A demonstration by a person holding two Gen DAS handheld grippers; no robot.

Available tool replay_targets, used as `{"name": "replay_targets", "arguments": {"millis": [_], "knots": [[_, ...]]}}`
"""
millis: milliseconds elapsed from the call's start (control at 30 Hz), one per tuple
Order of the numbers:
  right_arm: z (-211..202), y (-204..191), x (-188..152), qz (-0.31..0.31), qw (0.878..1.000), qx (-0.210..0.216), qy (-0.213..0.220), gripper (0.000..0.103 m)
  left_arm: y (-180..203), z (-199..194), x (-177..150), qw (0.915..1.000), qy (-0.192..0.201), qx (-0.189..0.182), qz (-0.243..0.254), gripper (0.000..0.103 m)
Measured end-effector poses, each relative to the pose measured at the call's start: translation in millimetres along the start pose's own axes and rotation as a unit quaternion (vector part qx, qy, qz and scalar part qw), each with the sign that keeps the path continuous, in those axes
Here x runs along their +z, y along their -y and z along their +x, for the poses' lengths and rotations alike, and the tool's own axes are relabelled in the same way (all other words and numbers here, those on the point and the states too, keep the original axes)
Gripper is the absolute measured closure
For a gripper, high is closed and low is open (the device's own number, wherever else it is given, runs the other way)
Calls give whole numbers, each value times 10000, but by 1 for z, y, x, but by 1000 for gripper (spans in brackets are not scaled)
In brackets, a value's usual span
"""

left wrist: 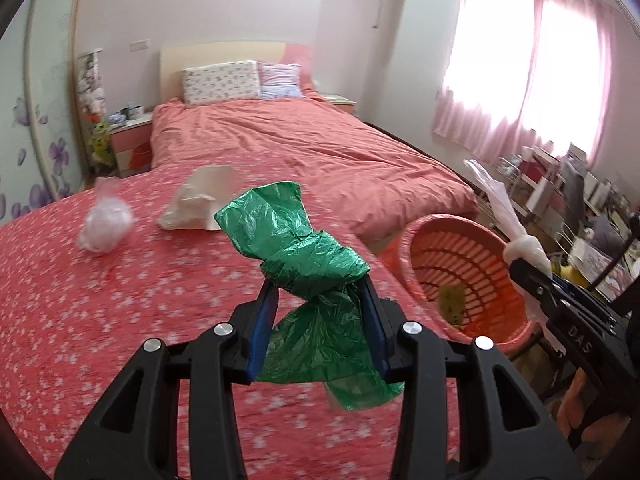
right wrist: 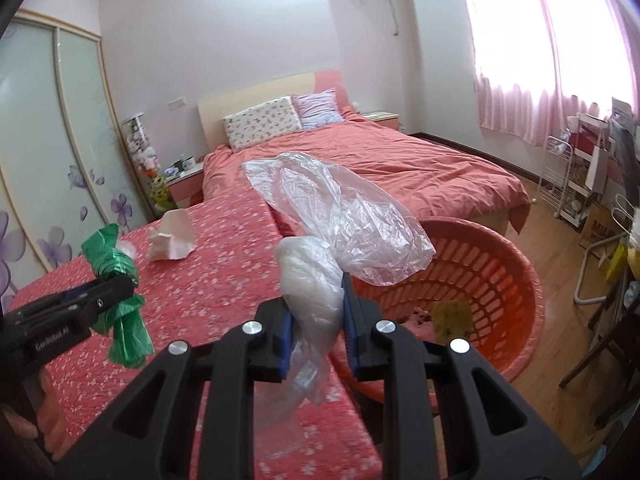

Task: Collect trash
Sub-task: 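Carry the green bag and clear bag over the basket with both tools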

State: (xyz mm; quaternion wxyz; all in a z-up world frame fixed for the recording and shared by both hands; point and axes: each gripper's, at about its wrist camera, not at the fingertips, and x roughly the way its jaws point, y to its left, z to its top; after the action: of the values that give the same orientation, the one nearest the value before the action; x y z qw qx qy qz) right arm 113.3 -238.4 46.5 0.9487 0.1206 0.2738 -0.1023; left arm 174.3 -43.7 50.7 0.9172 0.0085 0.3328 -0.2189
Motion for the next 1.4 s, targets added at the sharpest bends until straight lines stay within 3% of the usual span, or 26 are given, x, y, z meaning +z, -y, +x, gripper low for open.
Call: {"name": "replay_targets", "arguments": {"millis": [733,1067,1400], "knots": [[22,89,3,644,9965,-534,47,82,101,63,5,9923,-216,-1109,504,61],[36,116,8,722,9949,-696,97,81,133,88,10,9880,-351,-1287,774,61],[43,127,9,785,9944,-707,75,81,140,100,10,9862,-476,-1348,838,61]]}}
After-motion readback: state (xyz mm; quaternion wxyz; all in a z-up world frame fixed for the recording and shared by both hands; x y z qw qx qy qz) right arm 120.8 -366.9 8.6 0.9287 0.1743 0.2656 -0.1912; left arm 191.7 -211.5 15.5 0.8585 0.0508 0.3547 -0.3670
